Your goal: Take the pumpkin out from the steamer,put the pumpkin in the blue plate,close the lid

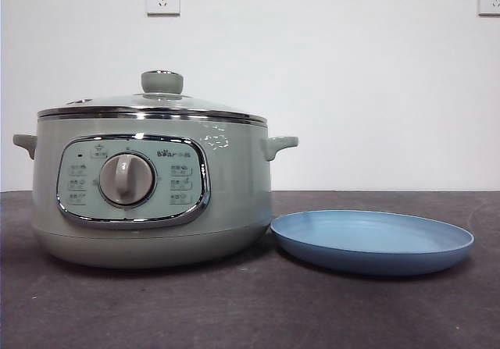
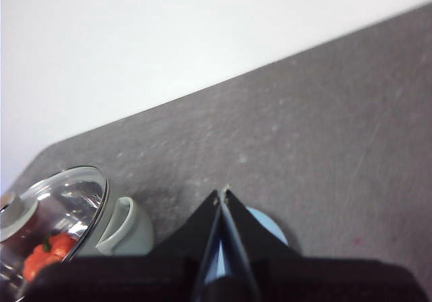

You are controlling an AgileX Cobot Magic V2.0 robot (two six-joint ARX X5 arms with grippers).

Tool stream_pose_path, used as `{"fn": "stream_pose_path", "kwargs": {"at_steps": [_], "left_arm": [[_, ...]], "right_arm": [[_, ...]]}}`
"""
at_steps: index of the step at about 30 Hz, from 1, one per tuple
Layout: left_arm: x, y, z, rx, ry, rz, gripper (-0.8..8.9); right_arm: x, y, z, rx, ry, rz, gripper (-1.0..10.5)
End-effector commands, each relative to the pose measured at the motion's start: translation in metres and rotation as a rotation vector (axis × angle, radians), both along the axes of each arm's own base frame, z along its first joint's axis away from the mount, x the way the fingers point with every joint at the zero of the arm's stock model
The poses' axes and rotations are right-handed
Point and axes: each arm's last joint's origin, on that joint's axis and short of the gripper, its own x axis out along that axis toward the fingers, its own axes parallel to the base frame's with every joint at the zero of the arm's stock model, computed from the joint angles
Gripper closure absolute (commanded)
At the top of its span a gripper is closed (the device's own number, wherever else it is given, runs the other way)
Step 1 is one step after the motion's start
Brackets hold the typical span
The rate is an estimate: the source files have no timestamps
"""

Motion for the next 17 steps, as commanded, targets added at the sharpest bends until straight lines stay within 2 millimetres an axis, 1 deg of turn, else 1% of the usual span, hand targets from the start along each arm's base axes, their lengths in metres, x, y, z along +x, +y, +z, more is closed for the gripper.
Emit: {"fn": "stream_pose_path", "kwargs": {"at_steps": [1,3,5,6,7,8,9,11,12,15,17], "left_arm": [[0.006,-0.001,0.012,0.049,-0.022,-0.046,8.17],[0.010,-0.002,0.020,0.056,-0.025,-0.085,8.17],[0.015,-0.003,0.026,0.050,-0.020,-0.114,8.13],[0.017,-0.003,0.028,0.048,-0.020,-0.129,8.12],[0.019,-0.004,0.030,0.052,-0.023,-0.150,8.03],[0.020,-0.004,0.032,0.052,-0.025,-0.169,7.60],[0.022,-0.004,0.032,0.051,-0.021,-0.169,6.90],[0.025,-0.005,0.033,0.051,-0.021,-0.172,4.85],[0.025,-0.005,0.032,0.050,-0.020,-0.173,4.34],[0.027,-0.007,0.031,0.049,-0.010,-0.187,4.33],[0.032,-0.009,0.031,0.049,-0.010,-0.200,4.33]], "right_arm": [[0.007,0.000,0.020,-0.129,-0.020,0.026,9.5],[0.012,0.001,0.031,-0.176,-0.006,0.040,9.5],[0.018,0.002,0.042,-0.229,0.009,0.089,9.3],[0.020,0.003,0.047,-0.242,0.017,0.115,9.0],[0.023,0.003,0.051,-0.245,0.030,0.125,8.4],[0.025,0.003,0.056,-0.242,0.040,0.135,7.7],[0.027,0.004,0.059,-0.240,0.046,0.140,7.1],[0.031,0.004,0.064,-0.239,0.050,0.141,5.9],[0.032,0.004,0.066,-0.239,0.051,0.141,5.7],[0.036,0.004,0.067,-0.238,0.056,0.144,5.6],[0.037,0.005,0.067,-0.238,0.061,0.146,5.6]]}}
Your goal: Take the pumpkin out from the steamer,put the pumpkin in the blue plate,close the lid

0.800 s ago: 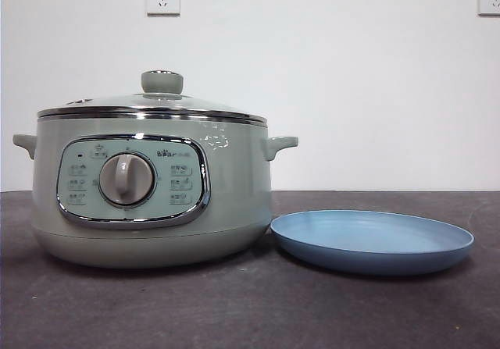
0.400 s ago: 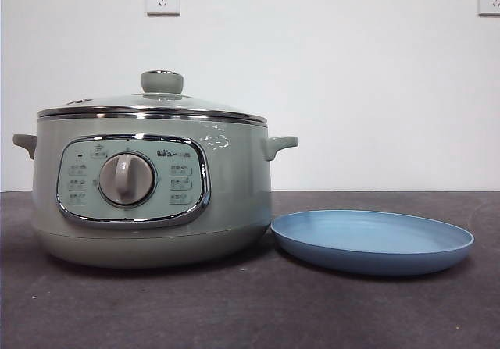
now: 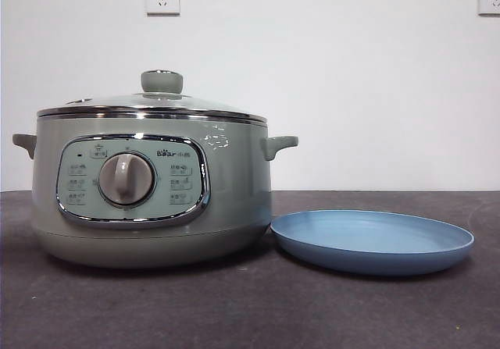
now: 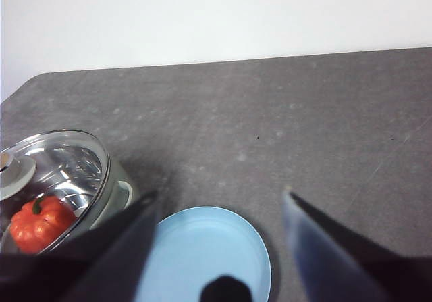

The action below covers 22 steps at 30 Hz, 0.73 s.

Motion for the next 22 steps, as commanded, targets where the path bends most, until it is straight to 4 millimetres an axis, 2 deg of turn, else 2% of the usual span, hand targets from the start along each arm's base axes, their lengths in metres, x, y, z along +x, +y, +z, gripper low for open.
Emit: {"fn": "stream_pose_path", "kwargs": {"at_steps": [1,8,14,19,22], "left_arm": [[0.005,-0.003,0.003,0.015,-0.018,-0.021,4.36],[0.036,-0.021,0.022,0.081,0.016,-0.065,4.37],[0.066,-0.052,0.032,0.235,0.053,-0.089,4.37],[0.088,-0.081,0.025,0.328,0.081,-0.125,4.37],[0.100,-0.095,0.012,0.375,0.120,-0.128,4.38]], "right_arm": [[0.002,0.000,0.000,-0.007,0.000,0.005,5.6],[0.003,0.000,-0.001,-0.006,0.009,0.005,5.6],[0.002,0.000,-0.001,-0.007,0.018,0.005,5.6],[0.002,0.000,-0.003,-0.008,0.033,0.005,5.6],[0.002,0.000,-0.003,-0.009,0.040,0.005,5.6]]}}
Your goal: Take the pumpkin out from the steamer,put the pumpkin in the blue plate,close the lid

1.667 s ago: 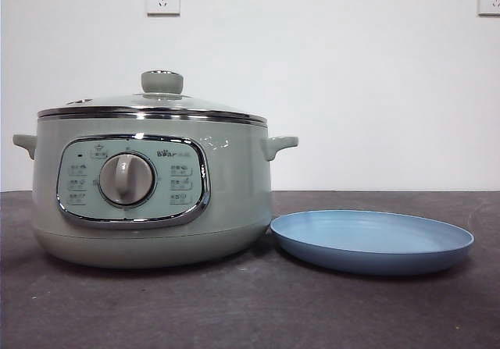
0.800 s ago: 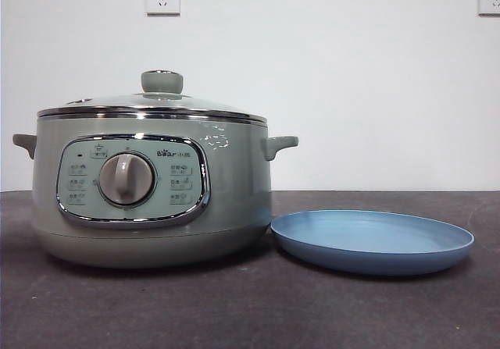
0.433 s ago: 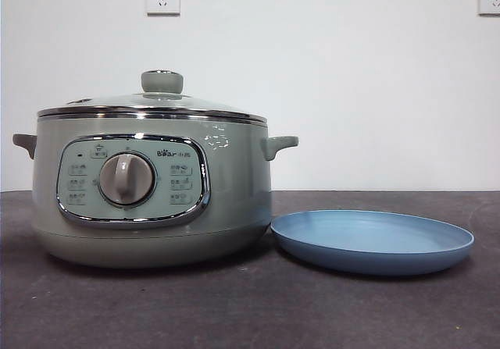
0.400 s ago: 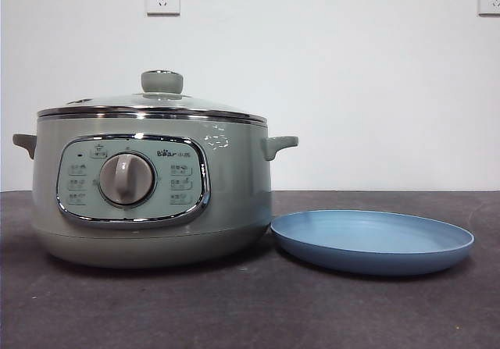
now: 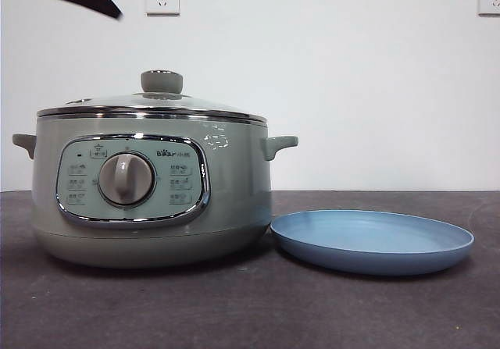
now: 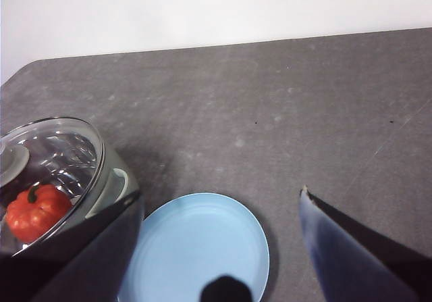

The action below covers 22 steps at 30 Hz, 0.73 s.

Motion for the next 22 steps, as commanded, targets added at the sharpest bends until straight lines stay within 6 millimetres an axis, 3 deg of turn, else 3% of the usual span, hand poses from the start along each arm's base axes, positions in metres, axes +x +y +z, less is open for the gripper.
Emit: {"fn": "stream_pose_path", "kwargs": {"at_steps": [1,9,16,21,22], "left_arm": [[0.011,-0.011,-0.014,0.062,0.025,-0.010,4.38],[0.036,-0.031,-0.047,0.118,0.095,-0.027,4.38],[0.040,-0.032,-0.053,0.148,0.101,-0.005,4.57],[0.040,-0.032,-0.053,0.173,0.086,-0.017,8.10],[0.040,-0.032,-0.053,0.173,0.085,-0.017,8.29]], "right_arm": [[0.000,0.000,0.001,-0.006,-0.003,0.005,5.6],[0.000,0.000,0.001,-0.006,-0.001,0.005,5.6],[0.000,0.000,0.000,-0.007,0.003,0.005,5.7],[0.000,0.000,-0.001,-0.007,0.011,0.004,5.7],[-0.001,0.000,-0.001,-0.007,0.016,0.004,5.7]]}}
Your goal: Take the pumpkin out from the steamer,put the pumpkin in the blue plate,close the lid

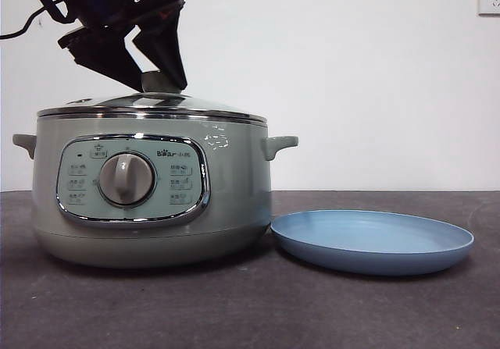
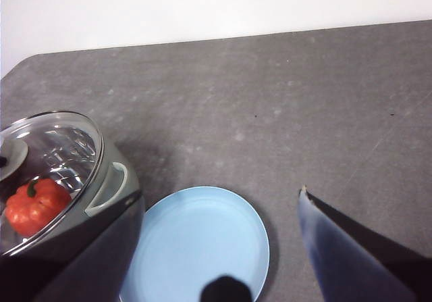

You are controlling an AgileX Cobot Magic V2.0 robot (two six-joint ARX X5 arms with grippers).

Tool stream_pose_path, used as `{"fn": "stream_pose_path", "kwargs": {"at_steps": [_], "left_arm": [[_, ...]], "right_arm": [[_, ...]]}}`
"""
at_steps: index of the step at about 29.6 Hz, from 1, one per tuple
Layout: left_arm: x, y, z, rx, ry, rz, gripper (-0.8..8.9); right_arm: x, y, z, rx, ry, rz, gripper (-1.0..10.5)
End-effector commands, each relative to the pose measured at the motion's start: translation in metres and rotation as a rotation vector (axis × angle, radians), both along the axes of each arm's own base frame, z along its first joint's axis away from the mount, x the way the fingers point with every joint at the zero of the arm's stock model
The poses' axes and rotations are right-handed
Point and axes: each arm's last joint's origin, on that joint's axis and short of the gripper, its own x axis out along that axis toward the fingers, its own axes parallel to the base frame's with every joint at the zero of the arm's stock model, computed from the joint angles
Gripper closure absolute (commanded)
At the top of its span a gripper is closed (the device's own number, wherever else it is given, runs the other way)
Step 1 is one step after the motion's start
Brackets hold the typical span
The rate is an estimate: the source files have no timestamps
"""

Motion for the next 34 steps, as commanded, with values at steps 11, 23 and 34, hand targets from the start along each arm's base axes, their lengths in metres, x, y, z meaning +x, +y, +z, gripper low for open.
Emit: {"fn": "stream_pose_path", "kwargs": {"at_steps": [11,23,34], "left_arm": [[-0.007,0.003,0.018,-0.014,-0.079,-0.014,8.22],[-0.068,0.033,0.080,-0.100,-0.267,0.005,8.22],[-0.147,0.081,0.117,-0.037,-0.454,0.258,8.22]], "right_arm": [[0.000,0.000,0.000,-0.005,0.005,0.006,5.7],[0.040,0.022,-0.013,0.121,0.085,0.323,5.7],[0.102,0.105,-0.043,0.073,0.191,0.559,4.0]]}}
